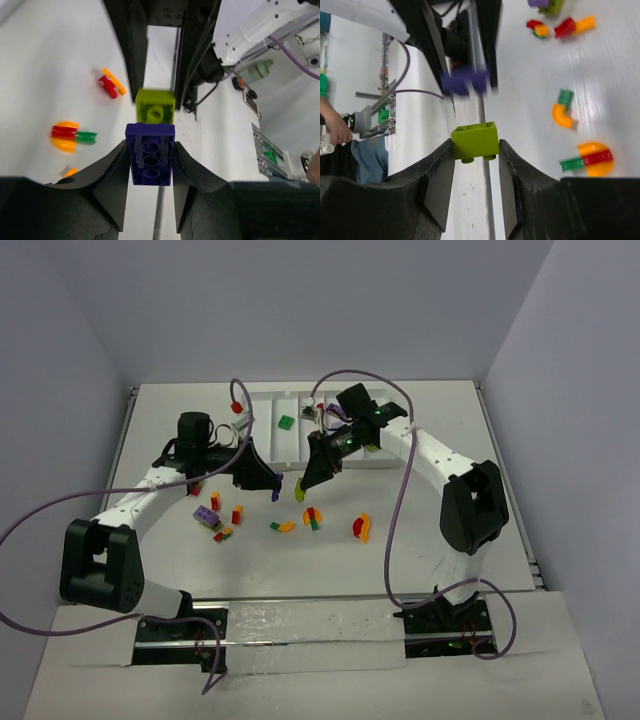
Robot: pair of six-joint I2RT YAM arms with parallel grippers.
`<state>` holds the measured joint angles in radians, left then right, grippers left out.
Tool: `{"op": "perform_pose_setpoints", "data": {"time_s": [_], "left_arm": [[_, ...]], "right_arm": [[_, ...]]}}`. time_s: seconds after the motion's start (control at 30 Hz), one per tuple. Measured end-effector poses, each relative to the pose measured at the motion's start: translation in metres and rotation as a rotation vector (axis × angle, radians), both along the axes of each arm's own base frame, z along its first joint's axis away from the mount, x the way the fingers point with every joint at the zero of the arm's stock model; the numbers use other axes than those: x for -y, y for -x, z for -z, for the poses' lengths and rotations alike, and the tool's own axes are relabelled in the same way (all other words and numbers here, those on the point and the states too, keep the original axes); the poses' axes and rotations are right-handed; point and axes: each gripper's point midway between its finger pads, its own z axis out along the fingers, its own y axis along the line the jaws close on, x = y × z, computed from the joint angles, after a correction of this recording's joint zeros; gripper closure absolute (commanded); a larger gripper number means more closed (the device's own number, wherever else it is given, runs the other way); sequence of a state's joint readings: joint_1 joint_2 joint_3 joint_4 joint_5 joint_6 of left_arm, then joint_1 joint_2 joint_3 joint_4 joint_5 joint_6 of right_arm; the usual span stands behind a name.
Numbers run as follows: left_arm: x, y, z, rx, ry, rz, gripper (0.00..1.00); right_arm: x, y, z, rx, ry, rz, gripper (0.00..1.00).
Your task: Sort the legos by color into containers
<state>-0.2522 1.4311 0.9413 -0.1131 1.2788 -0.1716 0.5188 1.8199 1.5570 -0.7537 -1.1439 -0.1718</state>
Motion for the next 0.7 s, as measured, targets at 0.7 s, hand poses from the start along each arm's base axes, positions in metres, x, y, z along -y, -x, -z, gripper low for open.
{"op": "perform_pose_setpoints", "data": {"time_s": [0.7], "left_arm": [[0.094,-0.199,0.019,0.201,-0.236,-0.442,1.00]], "right_arm": [[0.184,-0.120,0.035,0.088,0.343,0.633,1.00]]}}
